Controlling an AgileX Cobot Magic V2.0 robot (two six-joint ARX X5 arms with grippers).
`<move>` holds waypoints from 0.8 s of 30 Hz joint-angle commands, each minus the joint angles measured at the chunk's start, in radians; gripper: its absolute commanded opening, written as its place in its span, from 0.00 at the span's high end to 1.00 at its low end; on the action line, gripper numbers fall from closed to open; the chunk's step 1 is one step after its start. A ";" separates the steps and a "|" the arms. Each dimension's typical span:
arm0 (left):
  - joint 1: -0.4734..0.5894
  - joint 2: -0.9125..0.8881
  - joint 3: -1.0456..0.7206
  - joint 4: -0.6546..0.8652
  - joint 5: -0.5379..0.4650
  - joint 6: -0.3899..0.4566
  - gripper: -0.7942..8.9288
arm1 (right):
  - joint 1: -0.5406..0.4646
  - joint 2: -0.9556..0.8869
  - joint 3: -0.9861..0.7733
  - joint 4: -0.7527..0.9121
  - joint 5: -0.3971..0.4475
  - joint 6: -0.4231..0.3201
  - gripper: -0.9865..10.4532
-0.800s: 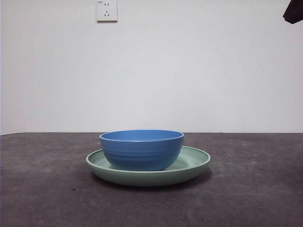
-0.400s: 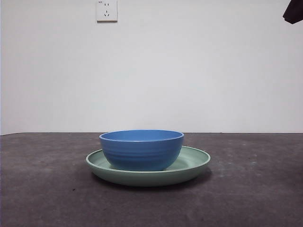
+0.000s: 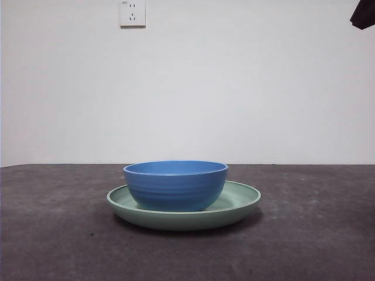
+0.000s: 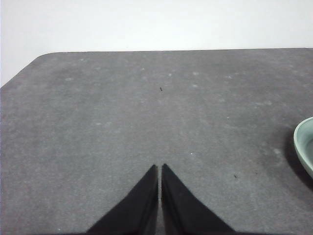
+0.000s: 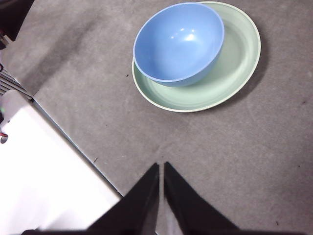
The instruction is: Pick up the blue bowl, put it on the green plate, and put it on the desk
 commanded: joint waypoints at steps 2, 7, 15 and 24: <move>0.001 -0.002 -0.021 -0.008 0.000 -0.007 0.91 | 0.007 0.004 0.005 0.009 -0.002 -0.011 0.91; 0.001 -0.002 -0.021 -0.008 0.000 -0.007 0.91 | 0.007 0.004 0.005 0.009 -0.002 -0.011 0.91; 0.001 -0.002 -0.021 -0.008 0.000 -0.007 0.91 | 0.007 0.004 0.005 0.009 -0.002 -0.011 0.91; 0.001 -0.002 -0.021 -0.008 0.000 -0.007 0.91 | -0.058 -0.046 0.002 0.047 0.037 -0.102 0.91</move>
